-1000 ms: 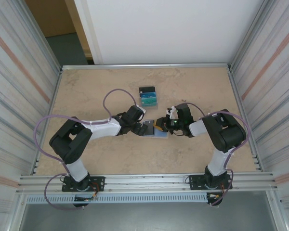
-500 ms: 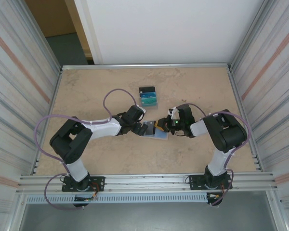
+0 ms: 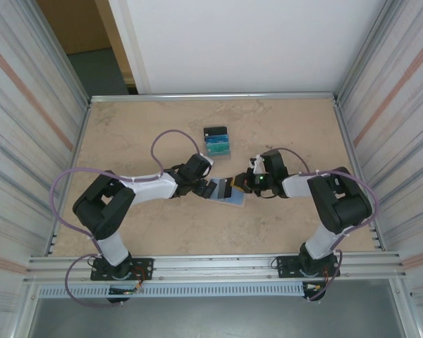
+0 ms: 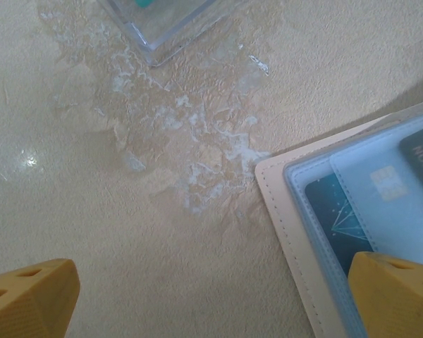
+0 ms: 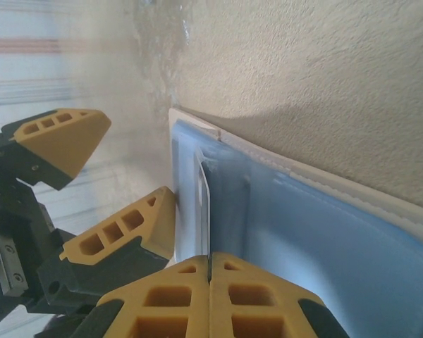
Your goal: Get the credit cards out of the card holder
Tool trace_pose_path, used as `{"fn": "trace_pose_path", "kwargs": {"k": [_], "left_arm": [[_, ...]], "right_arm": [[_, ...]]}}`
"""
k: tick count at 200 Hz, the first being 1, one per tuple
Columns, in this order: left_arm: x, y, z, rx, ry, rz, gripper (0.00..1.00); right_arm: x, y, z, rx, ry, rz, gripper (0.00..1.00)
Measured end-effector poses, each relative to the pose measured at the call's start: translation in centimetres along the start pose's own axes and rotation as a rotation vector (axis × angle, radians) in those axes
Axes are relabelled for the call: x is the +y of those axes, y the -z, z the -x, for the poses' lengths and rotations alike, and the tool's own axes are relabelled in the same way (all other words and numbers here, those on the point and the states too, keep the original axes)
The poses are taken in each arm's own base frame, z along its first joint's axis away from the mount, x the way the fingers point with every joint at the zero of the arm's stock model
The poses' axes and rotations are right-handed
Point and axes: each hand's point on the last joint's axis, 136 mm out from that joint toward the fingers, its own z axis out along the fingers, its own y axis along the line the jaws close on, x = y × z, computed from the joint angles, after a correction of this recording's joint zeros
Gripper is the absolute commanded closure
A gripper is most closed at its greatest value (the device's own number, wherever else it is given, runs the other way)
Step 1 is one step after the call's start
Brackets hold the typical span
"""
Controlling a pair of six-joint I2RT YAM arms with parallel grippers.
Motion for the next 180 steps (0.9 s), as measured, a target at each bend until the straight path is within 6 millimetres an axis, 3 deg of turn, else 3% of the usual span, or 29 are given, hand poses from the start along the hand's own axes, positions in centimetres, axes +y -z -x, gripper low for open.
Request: {"fn": "trace_pose_path", "kwargs": {"k": [98, 151, 180], "left_arm": [[-0.5, 0.9, -0.4, 0.022, 0.027, -0.039, 0.01], [-2.7, 1.9, 0.8, -0.034, -0.021, -0.095, 0.02], [-3.7, 1.2, 0.8, -0.022, -0.071, -0.095, 0.01]], "right_arm": [[-1.5, 2.3, 0.1, -0.017, 0.035, -0.134, 0.95], [-1.4, 2.2, 0.2, -0.016, 0.048, -0.150, 0.91], [-1.5, 2.1, -0.1, -0.012, 0.047, -0.161, 0.86]]}}
